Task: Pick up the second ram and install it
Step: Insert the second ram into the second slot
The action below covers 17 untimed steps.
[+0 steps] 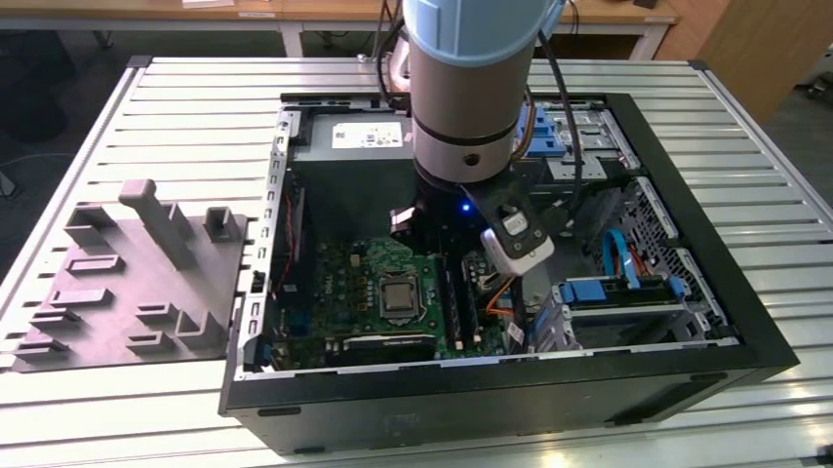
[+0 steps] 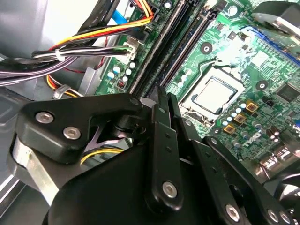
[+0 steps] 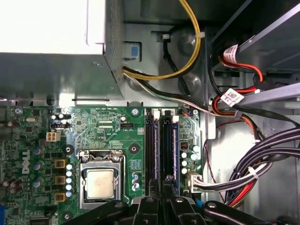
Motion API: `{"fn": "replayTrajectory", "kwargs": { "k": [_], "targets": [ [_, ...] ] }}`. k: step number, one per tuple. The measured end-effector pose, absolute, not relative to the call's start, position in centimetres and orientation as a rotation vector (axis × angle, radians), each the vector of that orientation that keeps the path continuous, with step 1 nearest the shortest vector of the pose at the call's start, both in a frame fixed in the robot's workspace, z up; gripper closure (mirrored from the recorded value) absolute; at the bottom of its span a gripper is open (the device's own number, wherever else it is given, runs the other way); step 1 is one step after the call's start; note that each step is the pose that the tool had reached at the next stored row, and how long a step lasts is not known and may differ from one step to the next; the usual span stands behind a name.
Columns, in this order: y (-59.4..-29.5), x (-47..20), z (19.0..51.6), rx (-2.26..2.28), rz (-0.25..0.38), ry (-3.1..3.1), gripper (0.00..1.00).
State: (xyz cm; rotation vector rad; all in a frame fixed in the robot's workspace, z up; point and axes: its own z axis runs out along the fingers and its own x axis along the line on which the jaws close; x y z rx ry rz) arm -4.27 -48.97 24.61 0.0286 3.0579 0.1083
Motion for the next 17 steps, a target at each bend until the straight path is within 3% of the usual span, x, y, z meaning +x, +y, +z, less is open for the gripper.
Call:
{"fn": "replayTrajectory", "kwargs": {
  "k": [12, 13, 17],
  "targets": [
    [-48.97, -4.27, 24.63, 0.028, 0.108, 3.058, 0.83],
    [-48.98, -4.27, 24.63, 0.028, 0.107, 3.058, 0.9],
    [-48.97, -4.27, 24.63, 0.028, 0.107, 3.058, 0.9]
  ]
}}
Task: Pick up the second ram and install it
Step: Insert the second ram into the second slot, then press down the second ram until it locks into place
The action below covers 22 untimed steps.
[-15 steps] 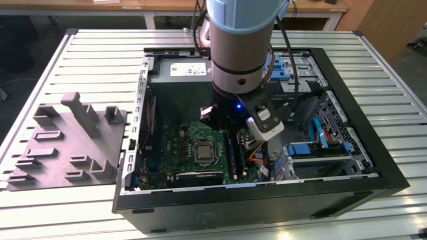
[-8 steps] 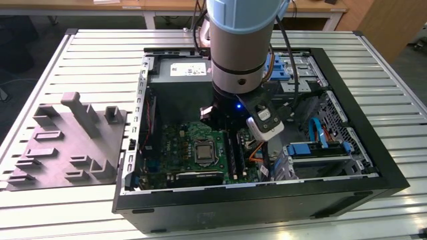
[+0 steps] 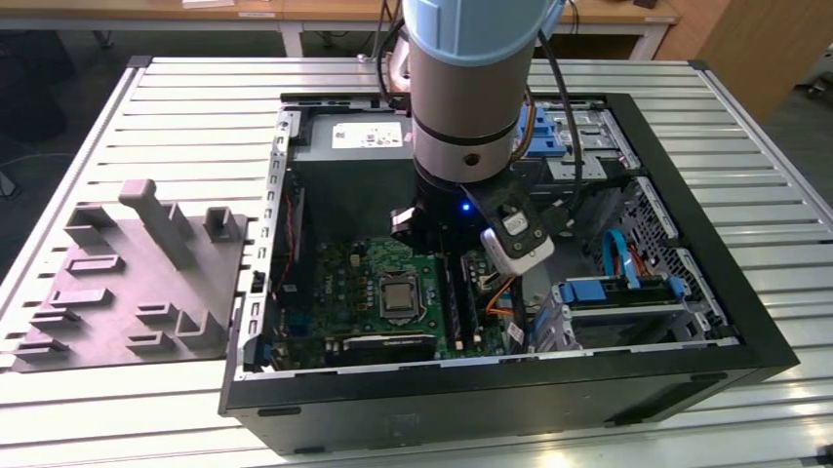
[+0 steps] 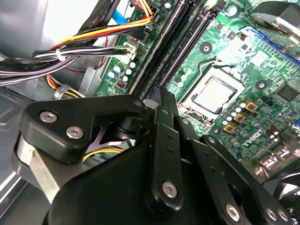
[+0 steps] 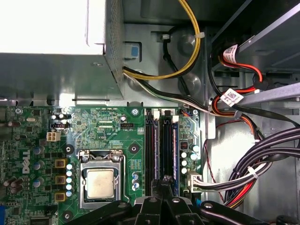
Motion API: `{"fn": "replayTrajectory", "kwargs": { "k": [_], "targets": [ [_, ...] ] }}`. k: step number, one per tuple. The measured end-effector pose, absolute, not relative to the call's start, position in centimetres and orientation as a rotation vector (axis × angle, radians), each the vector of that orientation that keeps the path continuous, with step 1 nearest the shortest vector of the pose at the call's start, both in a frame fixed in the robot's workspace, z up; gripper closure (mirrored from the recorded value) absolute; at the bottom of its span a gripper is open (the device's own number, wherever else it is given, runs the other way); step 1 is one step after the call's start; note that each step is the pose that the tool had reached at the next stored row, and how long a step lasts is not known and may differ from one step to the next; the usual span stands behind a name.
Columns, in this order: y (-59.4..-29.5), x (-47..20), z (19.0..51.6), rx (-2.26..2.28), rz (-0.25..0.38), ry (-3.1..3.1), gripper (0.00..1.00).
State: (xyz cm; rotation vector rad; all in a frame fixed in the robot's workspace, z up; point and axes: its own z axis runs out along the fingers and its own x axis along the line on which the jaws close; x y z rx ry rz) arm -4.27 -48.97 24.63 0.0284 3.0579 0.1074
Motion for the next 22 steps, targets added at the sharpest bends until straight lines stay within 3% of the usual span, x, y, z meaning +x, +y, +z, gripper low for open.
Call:
{"fn": "replayTrajectory", "kwargs": {
  "k": [22],
  "targets": [
    [-47.5, -4.2, 24.4, 0.029, 0.115, 3.058, 0.9]
  ]
}}
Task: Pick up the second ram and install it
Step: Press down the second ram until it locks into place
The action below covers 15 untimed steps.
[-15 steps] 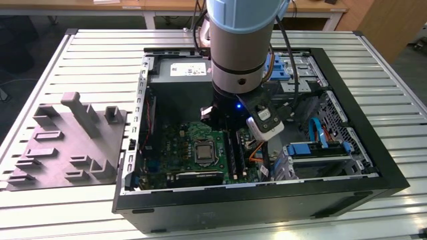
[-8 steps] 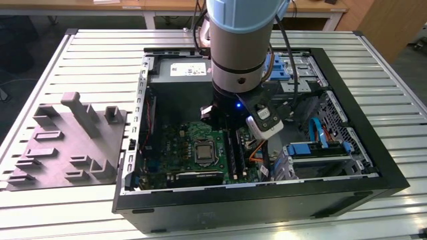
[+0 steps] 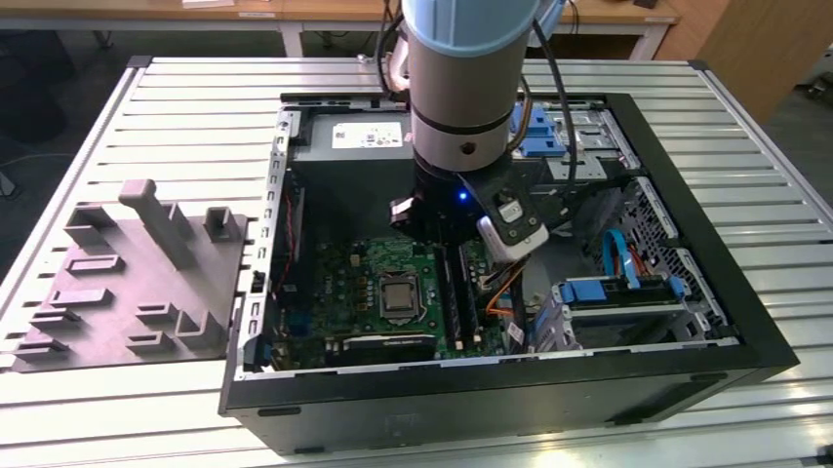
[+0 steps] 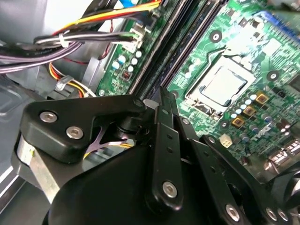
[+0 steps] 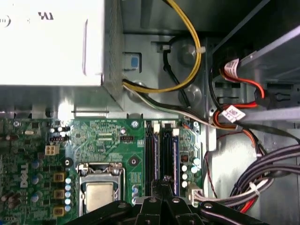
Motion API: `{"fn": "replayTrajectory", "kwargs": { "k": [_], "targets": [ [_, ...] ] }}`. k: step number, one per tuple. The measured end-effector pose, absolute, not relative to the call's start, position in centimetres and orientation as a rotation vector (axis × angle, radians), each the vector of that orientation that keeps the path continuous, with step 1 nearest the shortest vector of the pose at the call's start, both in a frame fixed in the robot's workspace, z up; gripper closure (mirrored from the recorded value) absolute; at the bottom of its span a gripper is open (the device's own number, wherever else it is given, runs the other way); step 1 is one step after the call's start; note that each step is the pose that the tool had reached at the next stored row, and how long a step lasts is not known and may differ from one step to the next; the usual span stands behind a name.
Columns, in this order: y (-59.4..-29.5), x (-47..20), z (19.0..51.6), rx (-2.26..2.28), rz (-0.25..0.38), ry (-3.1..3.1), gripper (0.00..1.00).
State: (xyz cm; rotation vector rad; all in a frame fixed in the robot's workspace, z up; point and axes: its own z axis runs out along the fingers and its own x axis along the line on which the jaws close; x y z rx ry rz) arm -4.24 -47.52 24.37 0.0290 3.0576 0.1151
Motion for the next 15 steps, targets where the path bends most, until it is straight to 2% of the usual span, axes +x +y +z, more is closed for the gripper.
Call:
{"fn": "replayTrajectory", "kwargs": {
  "k": [15],
  "targets": [
    [-45.0, -3.9, 23.6, 0.03, 0.125, 3.056, 0.9]
  ]
}}
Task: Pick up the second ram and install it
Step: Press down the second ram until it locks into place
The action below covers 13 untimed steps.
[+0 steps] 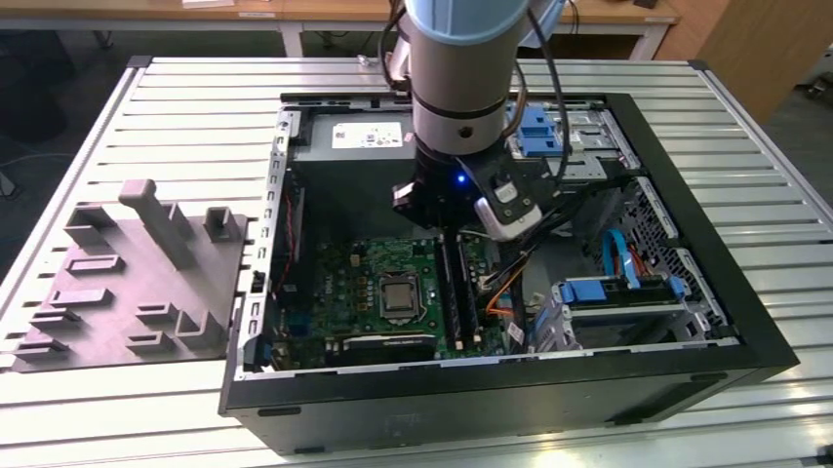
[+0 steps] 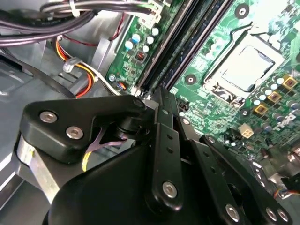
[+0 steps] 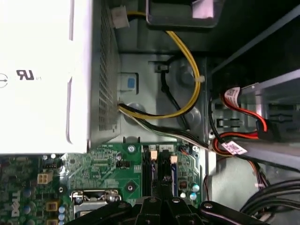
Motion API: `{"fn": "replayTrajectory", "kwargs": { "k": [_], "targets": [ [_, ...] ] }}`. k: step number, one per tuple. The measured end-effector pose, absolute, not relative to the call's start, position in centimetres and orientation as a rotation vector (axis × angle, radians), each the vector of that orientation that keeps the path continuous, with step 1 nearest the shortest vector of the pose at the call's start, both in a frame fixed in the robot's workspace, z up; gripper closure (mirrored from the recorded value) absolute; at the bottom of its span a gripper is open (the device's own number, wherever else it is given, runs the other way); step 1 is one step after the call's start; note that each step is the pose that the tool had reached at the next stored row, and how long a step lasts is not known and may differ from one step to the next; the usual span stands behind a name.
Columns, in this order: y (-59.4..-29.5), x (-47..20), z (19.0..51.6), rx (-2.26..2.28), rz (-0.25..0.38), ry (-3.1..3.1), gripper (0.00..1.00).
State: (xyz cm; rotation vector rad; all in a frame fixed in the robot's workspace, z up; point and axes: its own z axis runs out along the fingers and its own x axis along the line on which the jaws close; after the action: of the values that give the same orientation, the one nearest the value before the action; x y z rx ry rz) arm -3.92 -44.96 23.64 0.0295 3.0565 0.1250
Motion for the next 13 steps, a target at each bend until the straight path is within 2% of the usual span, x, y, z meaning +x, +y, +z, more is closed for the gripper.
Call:
{"fn": "replayTrajectory", "kwargs": {
  "k": [13],
  "targets": [
    [-44.6, -4.2, 22.5, 0.03, 0.125, 3.057, 0.9]
  ]
}}
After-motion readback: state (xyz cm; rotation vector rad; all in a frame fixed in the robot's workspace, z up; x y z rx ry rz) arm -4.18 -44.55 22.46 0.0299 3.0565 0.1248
